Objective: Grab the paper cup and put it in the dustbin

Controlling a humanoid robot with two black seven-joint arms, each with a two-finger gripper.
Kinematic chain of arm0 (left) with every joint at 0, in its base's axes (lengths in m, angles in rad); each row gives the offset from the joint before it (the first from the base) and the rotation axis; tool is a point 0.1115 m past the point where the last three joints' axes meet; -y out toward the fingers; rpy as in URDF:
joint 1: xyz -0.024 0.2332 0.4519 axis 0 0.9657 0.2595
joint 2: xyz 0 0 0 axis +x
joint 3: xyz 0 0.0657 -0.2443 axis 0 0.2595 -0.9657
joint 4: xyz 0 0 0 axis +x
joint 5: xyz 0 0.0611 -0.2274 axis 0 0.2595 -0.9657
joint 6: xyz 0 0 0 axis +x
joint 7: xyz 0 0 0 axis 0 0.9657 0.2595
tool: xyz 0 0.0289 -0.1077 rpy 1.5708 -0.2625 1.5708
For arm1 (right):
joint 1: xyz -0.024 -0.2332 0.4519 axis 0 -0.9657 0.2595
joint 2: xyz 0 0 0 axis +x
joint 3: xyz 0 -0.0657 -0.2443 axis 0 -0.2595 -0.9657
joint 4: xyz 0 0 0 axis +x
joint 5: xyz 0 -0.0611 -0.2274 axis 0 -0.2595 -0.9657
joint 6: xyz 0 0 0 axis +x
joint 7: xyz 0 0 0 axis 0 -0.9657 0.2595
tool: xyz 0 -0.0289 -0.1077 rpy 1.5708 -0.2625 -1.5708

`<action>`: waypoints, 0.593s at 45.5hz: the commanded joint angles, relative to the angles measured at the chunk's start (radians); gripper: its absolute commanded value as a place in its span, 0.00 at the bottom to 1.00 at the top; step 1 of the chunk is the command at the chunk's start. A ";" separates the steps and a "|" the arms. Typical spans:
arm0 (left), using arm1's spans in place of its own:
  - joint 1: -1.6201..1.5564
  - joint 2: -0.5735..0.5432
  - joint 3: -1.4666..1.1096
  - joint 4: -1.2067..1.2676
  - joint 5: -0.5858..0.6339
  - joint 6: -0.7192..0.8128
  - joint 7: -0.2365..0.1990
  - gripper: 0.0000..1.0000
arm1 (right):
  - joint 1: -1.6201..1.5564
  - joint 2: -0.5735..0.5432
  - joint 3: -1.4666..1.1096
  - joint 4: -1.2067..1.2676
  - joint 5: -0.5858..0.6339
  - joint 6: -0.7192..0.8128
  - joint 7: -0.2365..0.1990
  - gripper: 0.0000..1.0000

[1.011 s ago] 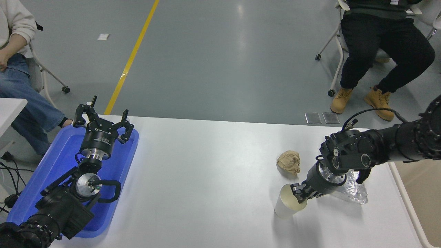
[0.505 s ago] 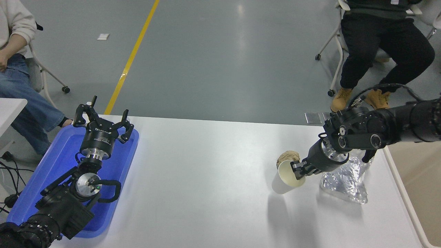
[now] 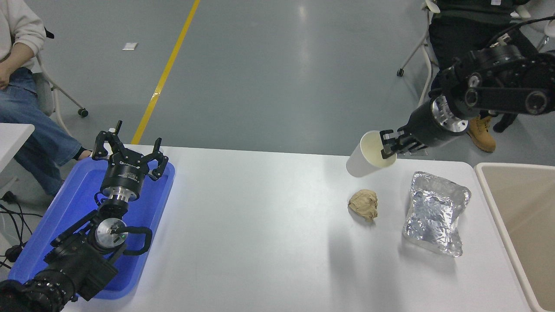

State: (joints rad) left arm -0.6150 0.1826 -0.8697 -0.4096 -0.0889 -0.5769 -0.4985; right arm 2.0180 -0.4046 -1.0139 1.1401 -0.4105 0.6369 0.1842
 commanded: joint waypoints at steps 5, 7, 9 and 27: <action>0.000 0.000 0.000 0.000 0.000 0.000 0.000 1.00 | 0.208 -0.071 -0.012 0.001 0.002 0.133 -0.002 0.00; 0.000 0.000 0.000 0.000 0.000 0.000 0.000 1.00 | 0.220 -0.074 -0.014 0.001 0.002 0.142 -0.002 0.00; 0.000 0.000 0.000 0.000 0.000 0.000 0.000 1.00 | 0.228 -0.076 -0.018 0.003 0.002 0.147 -0.002 0.00; 0.000 0.000 0.000 0.000 0.000 0.000 0.000 1.00 | 0.173 -0.091 -0.026 -0.060 0.006 0.096 -0.005 0.00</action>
State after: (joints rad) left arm -0.6151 0.1825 -0.8698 -0.4096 -0.0891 -0.5768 -0.4985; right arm 2.2215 -0.4753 -1.0361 1.1339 -0.4085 0.7628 0.1826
